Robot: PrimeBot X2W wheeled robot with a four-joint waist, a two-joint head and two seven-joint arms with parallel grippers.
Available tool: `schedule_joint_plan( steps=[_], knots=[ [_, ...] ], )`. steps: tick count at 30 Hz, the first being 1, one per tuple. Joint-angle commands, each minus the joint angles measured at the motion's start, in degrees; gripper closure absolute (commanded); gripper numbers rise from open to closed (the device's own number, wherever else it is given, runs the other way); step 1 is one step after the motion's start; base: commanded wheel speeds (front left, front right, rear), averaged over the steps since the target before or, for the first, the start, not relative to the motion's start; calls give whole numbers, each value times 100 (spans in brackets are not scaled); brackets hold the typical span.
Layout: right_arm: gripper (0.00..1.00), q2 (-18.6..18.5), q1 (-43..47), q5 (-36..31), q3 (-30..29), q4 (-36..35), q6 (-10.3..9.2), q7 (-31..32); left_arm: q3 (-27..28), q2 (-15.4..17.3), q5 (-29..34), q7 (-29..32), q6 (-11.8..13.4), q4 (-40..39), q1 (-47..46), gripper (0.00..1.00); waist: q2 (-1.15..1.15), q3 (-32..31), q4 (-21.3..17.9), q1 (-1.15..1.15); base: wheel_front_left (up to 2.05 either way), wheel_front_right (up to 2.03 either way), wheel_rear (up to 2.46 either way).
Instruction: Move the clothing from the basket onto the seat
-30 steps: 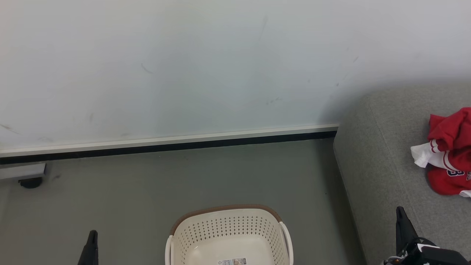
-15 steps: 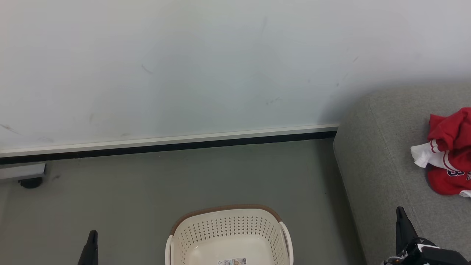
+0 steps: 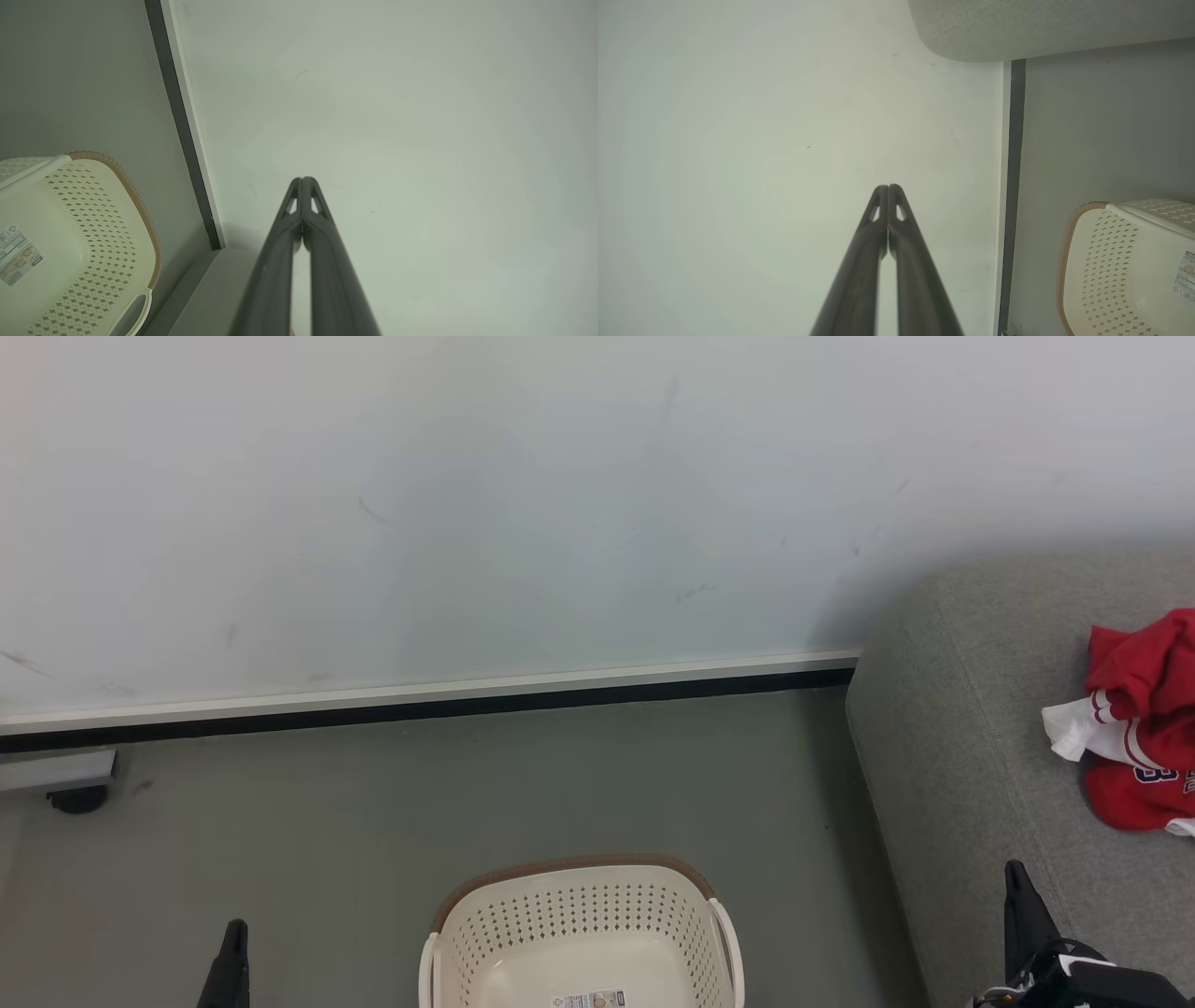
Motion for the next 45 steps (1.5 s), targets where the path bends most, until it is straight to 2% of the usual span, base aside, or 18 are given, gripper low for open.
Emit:
schedule_joint_plan(
  steps=[1, 45],
  knots=[
    [100, 14, 7, -24, -8, -9, 2, 10, 20, 17, -50, 19, -12, 11, -54, 100, 0, 0, 0, 0, 0, 0, 0],
    [100, 48, 3, -63, -59, -5, 2, 49, 18, 17, -51, 18, -13, 9, -54, 100, 0, 0, 0, 0, 0, 0, 0]
  ],
)
